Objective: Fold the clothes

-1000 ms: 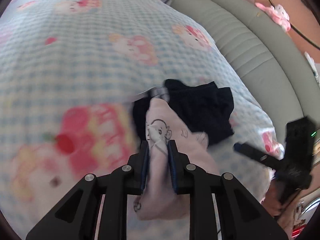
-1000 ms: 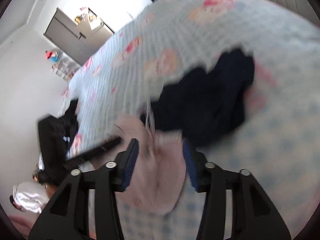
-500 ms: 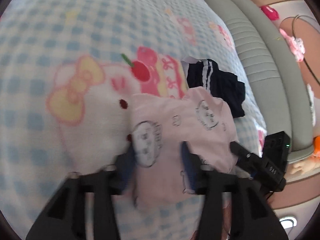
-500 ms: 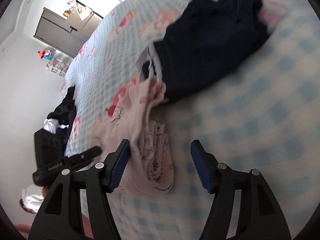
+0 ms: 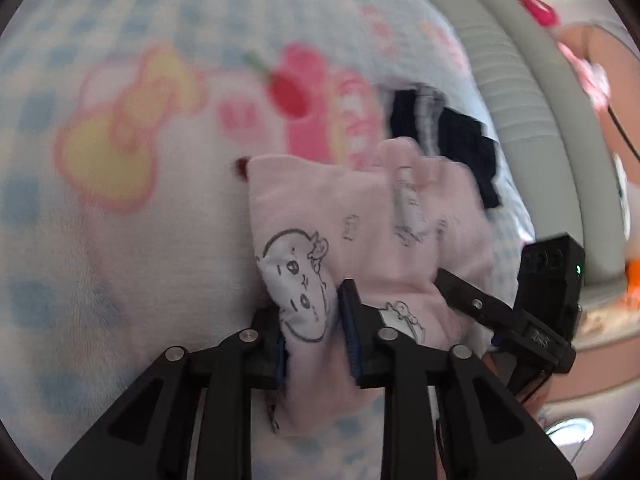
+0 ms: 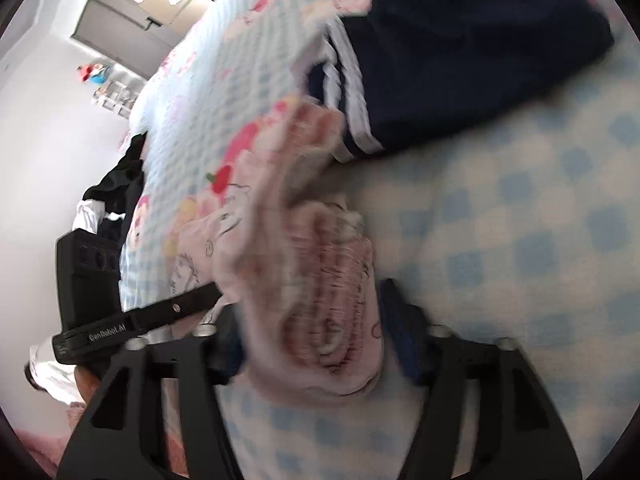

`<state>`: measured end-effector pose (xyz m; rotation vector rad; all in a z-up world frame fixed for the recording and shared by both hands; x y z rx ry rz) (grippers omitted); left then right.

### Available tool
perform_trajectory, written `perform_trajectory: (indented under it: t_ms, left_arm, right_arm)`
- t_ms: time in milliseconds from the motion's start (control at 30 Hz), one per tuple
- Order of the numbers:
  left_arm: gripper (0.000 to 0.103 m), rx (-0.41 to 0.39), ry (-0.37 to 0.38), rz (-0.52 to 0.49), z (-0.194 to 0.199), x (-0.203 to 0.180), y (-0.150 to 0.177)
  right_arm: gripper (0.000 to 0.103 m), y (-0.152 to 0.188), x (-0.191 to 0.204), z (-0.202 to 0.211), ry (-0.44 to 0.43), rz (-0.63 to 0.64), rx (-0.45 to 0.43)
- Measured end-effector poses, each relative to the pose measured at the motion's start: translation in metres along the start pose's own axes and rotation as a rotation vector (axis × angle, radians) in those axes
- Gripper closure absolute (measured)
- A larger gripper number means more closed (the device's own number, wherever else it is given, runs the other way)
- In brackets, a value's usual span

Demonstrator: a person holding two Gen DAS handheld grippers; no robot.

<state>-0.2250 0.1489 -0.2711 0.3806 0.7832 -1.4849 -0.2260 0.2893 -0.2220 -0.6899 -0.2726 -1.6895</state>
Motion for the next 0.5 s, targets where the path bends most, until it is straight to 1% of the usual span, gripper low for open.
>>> perform_trajectory:
  t_ms: [33,67,100,133,233,267,333,400,433,467,500]
  left_arm:
    - [0.086,-0.006,0.006,0.015,0.002,-0.002,-0.002]
    - [0.088,-0.022,-0.006,-0.021,0.007,-0.013,-0.004]
    - [0.088,-0.045,-0.02,-0.074,0.015,-0.03,-0.009]
    - [0.088,-0.065,-0.021,-0.121,0.021,-0.049,-0.014]
    - [0.089,-0.127,0.067,-0.181,0.027,-0.104,-0.043]
    - [0.089,-0.145,0.089,-0.2,0.026,-0.123,-0.056]
    - [0.089,-0.215,0.115,-0.257,0.026,-0.16,-0.083]
    - [0.088,-0.246,0.13,-0.277,0.019,-0.187,-0.105]
    - [0.086,-0.243,0.115,-0.266,0.007,-0.193,-0.116]
    - [0.083,-0.231,0.105,-0.256,-0.004,-0.194,-0.123]
    - [0.079,-0.2,0.081,-0.236,-0.023,-0.187,-0.128]
  right_arm:
    - [0.05,-0.002,0.004,0.006,0.005,0.012,-0.013]
    - [0.053,-0.004,0.008,0.011,0.01,0.023,-0.027]
    - [0.056,-0.012,0.01,0.022,0.015,0.037,-0.049]
    - [0.057,-0.023,0.011,0.035,0.019,0.051,-0.078]
    - [0.059,-0.059,0.013,0.076,0.031,0.094,-0.164]
    - [0.059,-0.07,0.014,0.089,0.035,0.108,-0.192]
    - [0.059,-0.094,0.016,0.117,0.043,0.136,-0.249]
    - [0.058,-0.117,0.018,0.145,0.052,0.165,-0.306]
    - [0.057,-0.128,0.019,0.159,0.056,0.179,-0.335]
    - [0.053,-0.14,0.02,0.174,0.06,0.194,-0.363]
    - [0.046,-0.149,0.009,0.176,0.11,0.189,-0.362]
Point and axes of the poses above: each gripper's, at about its wrist camera, not at the fingertips, and z roughly against the way its jaws point, x to its left, y to its underside, the point moved 10 cm from there along -z, roughly the way its jaws point, and after that the axes turned 8 degrees about -z, right-handed, at the moved point
